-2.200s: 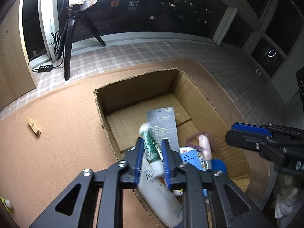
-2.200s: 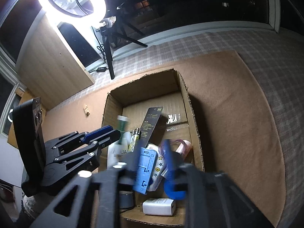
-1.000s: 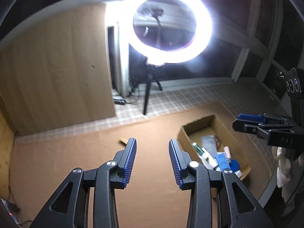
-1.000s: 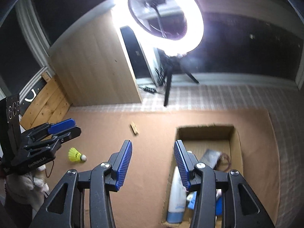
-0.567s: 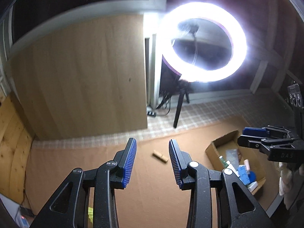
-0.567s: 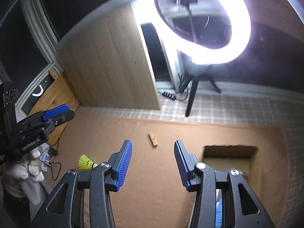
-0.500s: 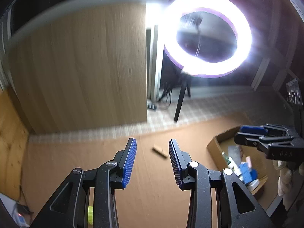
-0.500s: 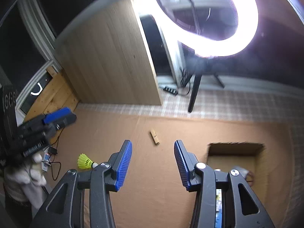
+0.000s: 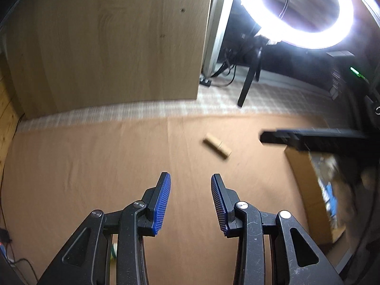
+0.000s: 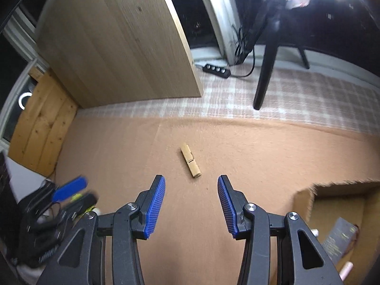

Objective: Organize objects
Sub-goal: 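Move the right tool to the wooden clothespin and close on it, then lower the wooden clothespin into the box and open the right tool, then move both tools to the yellow shuttlecock on the cloth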

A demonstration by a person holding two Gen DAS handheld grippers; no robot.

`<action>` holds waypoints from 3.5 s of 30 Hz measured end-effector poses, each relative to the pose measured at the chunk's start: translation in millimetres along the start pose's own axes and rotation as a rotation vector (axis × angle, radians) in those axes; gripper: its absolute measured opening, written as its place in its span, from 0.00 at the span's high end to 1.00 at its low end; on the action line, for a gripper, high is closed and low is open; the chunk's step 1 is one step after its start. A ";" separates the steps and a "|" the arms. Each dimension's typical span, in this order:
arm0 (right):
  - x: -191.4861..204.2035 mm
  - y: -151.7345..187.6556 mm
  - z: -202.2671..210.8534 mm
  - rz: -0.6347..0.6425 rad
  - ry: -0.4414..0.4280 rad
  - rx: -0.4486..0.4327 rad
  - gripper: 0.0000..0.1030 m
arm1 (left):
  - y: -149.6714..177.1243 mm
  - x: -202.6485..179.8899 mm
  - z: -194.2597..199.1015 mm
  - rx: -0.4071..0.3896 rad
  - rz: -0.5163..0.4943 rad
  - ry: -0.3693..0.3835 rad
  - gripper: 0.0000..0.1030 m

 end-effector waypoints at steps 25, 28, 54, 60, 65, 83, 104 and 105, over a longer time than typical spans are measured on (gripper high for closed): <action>-5.5 -7.0 -103.9 0.125 0.216 0.163 0.88 | 146.4 115.7 25.9 0.091 0.271 -0.037 0.63; -4.0 -1.5 -100.3 0.130 0.216 0.166 0.88 | 147.3 119.1 23.9 0.096 0.282 -0.033 0.63; -47.6 121.7 125.0 -0.055 0.218 -0.157 0.88 | 142.3 112.6 62.7 0.036 0.288 -0.031 0.63; -92.9 156.3 152.4 -0.160 0.273 -0.191 0.88 | 145.1 106.7 70.6 0.028 0.278 -0.029 0.63; -111.4 176.1 157.3 -0.204 0.291 -0.191 0.88 | 149.4 99.7 72.4 0.035 0.265 -0.026 0.63; -102.3 188.6 158.0 -0.200 0.315 -0.198 0.75 | 158.7 104.7 68.4 0.047 0.268 -0.043 0.63; 77.5 126.5 26.2 0.166 0.012 -0.006 0.65 | 166.0 138.3 18.8 0.107 0.319 0.003 0.62; 88.2 120.9 14.6 0.194 0.001 0.011 0.64 | 165.6 138.9 16.9 0.107 0.323 0.009 0.61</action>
Point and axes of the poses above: each gripper's, at about its wrist camera, not at the fingertips, and z roughly against the way its jaws point, x to its left, y to its underside, the point moved 7 cm from there along -z, roughly the way its jaws point, and after that the axes turned 14 degrees about -y, right-handed, at the moved point
